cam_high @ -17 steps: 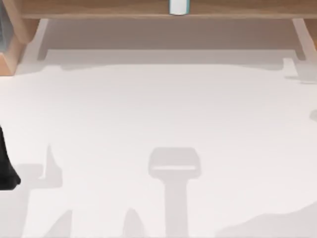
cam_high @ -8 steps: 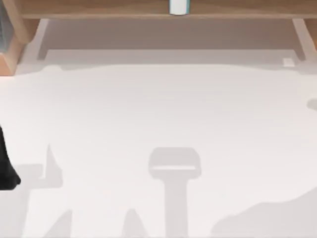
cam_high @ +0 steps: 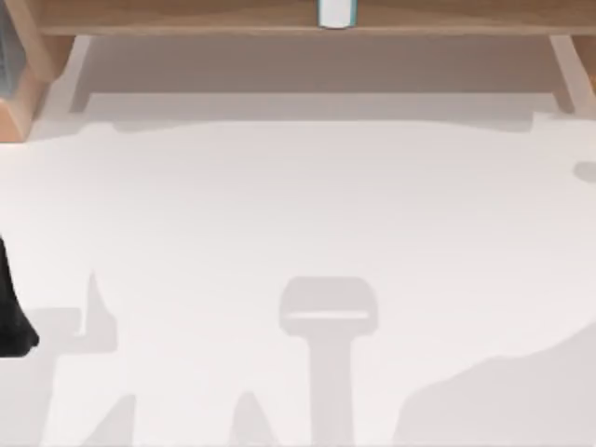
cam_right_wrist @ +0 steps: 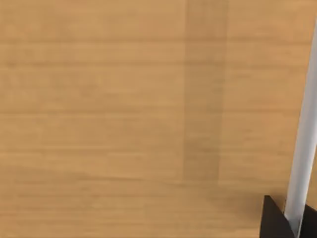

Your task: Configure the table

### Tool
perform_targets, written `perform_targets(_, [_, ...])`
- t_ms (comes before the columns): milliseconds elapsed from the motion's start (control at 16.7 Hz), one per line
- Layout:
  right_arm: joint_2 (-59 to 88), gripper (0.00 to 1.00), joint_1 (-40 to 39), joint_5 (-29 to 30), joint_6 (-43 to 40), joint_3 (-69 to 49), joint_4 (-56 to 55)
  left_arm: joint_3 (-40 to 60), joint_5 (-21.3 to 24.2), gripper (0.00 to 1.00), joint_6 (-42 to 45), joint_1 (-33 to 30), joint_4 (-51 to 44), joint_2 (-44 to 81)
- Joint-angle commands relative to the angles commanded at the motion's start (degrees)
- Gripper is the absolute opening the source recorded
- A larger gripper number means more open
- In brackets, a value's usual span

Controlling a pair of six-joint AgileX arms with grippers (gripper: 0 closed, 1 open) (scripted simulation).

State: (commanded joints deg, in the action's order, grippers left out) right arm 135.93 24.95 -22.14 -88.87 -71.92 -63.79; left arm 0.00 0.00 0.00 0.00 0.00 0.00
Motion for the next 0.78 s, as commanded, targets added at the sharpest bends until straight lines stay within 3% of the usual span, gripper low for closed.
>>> perform_targets(60, [0.0,0.0,0.0,0.0,0.0,0.0,0.0,0.0,0.0,1.0,0.0,0.0,0.0,0.0])
perform_targets(780, [0.0,0.9,0.0,0.0,0.0,0.0,0.0,0.0,0.0,1.0,0.0,0.0,0.0,0.0])
